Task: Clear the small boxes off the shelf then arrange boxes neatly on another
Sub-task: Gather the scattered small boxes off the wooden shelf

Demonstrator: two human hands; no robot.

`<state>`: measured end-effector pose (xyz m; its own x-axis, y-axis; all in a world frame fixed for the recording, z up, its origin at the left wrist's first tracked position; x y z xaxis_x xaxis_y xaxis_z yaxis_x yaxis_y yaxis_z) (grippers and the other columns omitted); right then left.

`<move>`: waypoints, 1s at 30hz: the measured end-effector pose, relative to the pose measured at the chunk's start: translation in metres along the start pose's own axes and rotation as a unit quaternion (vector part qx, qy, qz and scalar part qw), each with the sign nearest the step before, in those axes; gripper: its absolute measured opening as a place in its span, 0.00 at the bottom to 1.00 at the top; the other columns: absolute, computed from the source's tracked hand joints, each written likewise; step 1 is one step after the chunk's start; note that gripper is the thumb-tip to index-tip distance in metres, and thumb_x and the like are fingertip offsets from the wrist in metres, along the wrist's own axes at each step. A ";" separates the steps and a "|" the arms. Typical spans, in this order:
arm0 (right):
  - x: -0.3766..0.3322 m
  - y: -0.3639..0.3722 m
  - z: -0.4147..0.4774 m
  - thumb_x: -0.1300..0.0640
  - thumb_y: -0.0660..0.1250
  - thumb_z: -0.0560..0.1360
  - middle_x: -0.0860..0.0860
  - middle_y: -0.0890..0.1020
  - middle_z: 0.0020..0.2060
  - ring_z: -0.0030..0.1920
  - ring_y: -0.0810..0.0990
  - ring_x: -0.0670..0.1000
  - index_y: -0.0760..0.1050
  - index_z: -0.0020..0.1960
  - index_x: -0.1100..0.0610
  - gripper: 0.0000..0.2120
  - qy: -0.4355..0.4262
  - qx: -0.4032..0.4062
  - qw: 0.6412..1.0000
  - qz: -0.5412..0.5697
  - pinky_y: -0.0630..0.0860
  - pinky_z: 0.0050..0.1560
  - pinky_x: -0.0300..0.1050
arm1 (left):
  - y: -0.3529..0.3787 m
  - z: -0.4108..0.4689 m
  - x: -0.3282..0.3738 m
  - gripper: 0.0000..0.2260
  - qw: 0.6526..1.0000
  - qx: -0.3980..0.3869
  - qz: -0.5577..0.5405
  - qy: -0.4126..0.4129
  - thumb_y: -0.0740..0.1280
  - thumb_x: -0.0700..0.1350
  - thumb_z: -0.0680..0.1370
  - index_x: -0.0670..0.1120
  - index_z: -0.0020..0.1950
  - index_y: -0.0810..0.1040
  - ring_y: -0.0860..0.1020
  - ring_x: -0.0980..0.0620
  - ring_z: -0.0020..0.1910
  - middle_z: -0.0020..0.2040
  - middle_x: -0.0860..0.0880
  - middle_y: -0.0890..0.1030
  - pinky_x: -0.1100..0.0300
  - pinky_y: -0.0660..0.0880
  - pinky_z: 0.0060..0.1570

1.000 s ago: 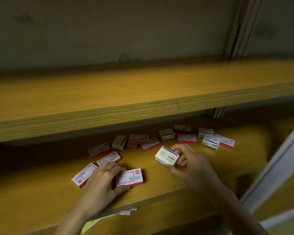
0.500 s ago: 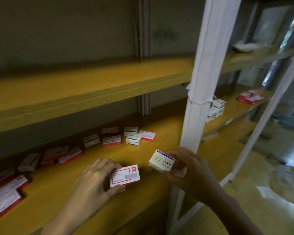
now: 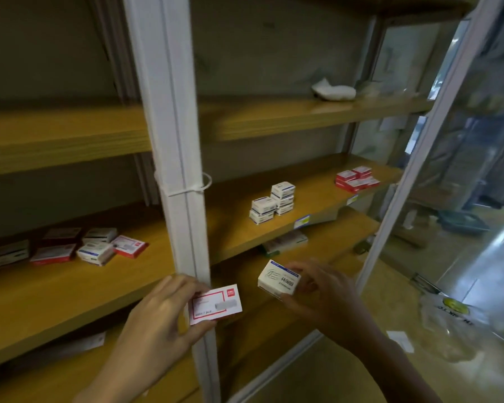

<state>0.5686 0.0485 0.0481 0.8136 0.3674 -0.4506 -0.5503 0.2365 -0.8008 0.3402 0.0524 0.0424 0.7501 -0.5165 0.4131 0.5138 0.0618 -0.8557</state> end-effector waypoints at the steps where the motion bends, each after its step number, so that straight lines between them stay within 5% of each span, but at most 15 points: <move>1: 0.012 -0.005 0.001 0.48 0.70 0.68 0.47 0.78 0.52 0.44 0.76 0.39 0.72 0.59 0.54 0.22 0.004 -0.001 1.000 0.000 0.75 0.38 0.28 | 0.006 0.008 0.007 0.20 1.000 -0.001 -0.001 -0.002 0.68 0.60 0.69 0.61 0.58 0.69 0.66 0.66 0.54 0.54 0.65 0.71 0.72 0.68 0.45; 5: 0.057 -0.018 0.013 0.48 0.70 0.68 0.45 0.77 0.52 0.44 0.74 0.37 0.71 0.59 0.52 0.22 0.015 0.000 1.000 -0.006 0.71 0.36 0.23 | 0.025 0.044 0.027 0.21 1.000 -0.004 0.016 -0.007 0.67 0.60 0.70 0.59 0.61 0.68 0.66 0.65 0.56 0.56 0.65 0.70 0.74 0.66 0.46; 11: 0.120 -0.012 0.050 0.46 0.69 0.69 0.44 0.76 0.54 0.47 0.77 0.38 0.70 0.61 0.49 0.22 0.017 -0.029 0.999 0.010 0.78 0.40 0.33 | 0.055 0.101 0.032 0.21 0.999 0.005 0.032 -0.018 0.67 0.59 0.70 0.58 0.61 0.69 0.65 0.64 0.54 0.55 0.63 0.69 0.74 0.66 0.44; 18: 0.184 0.001 0.130 0.48 0.66 0.72 0.43 0.74 0.57 0.48 0.74 0.35 0.65 0.65 0.45 0.23 0.009 -0.079 0.996 0.035 0.76 0.48 0.32 | 0.077 0.174 0.020 0.20 0.995 0.060 0.058 -0.061 0.70 0.56 0.69 0.53 0.58 0.74 0.68 0.60 0.52 0.55 0.56 0.75 0.73 0.63 0.41; 23: 0.208 0.018 0.179 0.49 0.65 0.73 0.45 0.73 0.60 0.54 0.74 0.40 0.64 0.67 0.47 0.23 -0.023 -0.155 0.987 0.030 0.75 0.55 0.42 | 0.083 0.203 0.014 0.21 0.988 0.081 0.077 -0.104 0.68 0.57 0.70 0.55 0.61 0.71 0.67 0.62 0.53 0.55 0.60 0.72 0.72 0.64 0.41; 30: 0.223 0.040 0.194 0.51 0.62 0.75 0.40 0.69 0.64 0.58 0.71 0.42 0.64 0.66 0.45 0.21 -0.081 -0.198 0.977 0.013 0.64 0.60 0.38 | 0.090 0.213 0.020 0.19 0.982 0.091 0.092 -0.137 0.70 0.54 0.69 0.52 0.59 0.74 0.69 0.60 0.51 0.53 0.58 0.74 0.71 0.65 0.41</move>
<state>0.6914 0.3148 -0.0079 0.7417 0.5143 -0.4307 -0.4293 -0.1295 -0.8939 0.4898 0.2296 0.0402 0.9085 -0.2350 0.3457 0.4058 0.2972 -0.8643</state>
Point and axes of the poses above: each hand's wrist, its own z-axis towards the middle knuckle, its own y-axis out of the palm, x = y × z, the point moved 5 cm from there along z, towards the middle knuckle
